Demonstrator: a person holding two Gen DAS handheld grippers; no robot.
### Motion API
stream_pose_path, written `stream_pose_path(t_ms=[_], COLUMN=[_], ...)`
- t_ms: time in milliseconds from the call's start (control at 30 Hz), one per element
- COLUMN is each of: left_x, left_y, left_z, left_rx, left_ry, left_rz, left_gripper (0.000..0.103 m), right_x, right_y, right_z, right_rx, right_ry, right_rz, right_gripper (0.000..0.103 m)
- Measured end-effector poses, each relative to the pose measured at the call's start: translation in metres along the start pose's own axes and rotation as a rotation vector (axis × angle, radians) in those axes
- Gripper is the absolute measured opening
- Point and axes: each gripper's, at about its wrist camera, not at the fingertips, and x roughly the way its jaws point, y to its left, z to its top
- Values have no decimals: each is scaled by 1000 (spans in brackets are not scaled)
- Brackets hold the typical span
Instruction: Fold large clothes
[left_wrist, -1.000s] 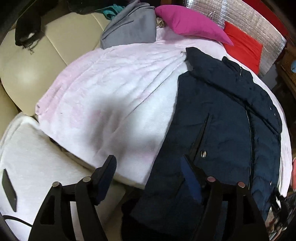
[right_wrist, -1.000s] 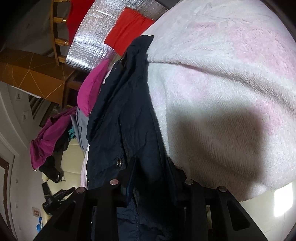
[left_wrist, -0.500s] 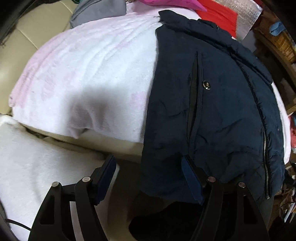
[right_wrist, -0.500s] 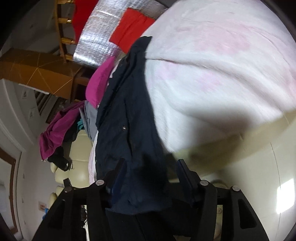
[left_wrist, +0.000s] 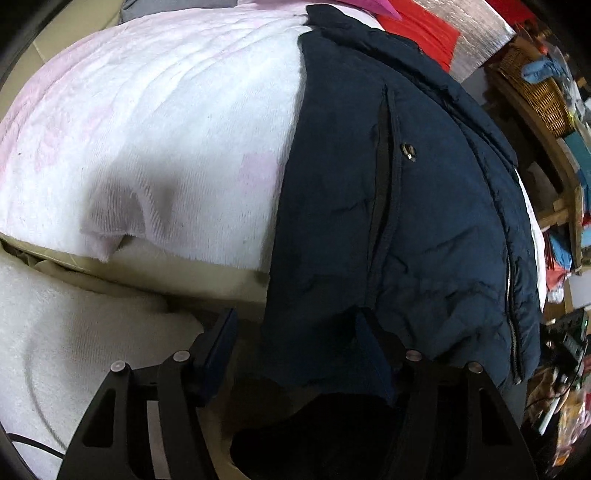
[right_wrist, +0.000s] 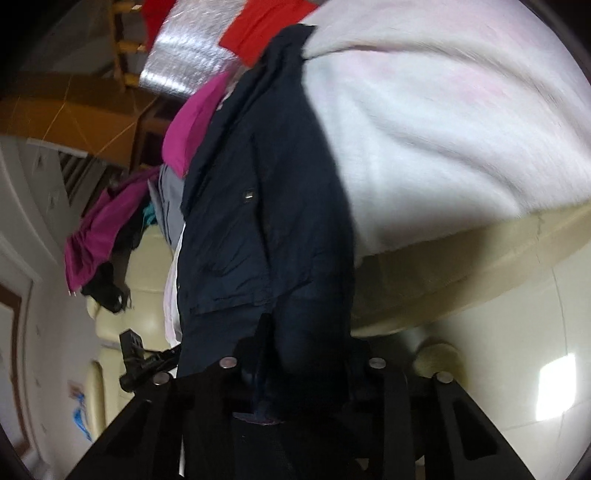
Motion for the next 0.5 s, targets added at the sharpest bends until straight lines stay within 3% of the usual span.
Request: stream_pose_path(t_ms=[167, 233, 400, 467, 500], left_x=[6, 8, 17, 16, 15], left_y=[-2, -5, -24, -35, -43], left_z=[-4, 0, 0, -2, -4], left_rx=[31, 46, 80, 103, 125], left_ry=[17, 18, 4, -13, -20], left_rz=[48, 81, 146, 148, 163], left_gripper=[67, 68, 67, 49, 45], right_x=[6, 8, 14, 14, 14], right_y=[-1, -1, 1, 0, 0], right_z=[2, 3, 2, 3, 2], right_rx=[23, 40, 27, 23, 17], right_ry=[22, 21, 27, 26, 25], right_rz=[-35, -32, -74, -77, -80], right_gripper=[39, 47, 47, 43, 42])
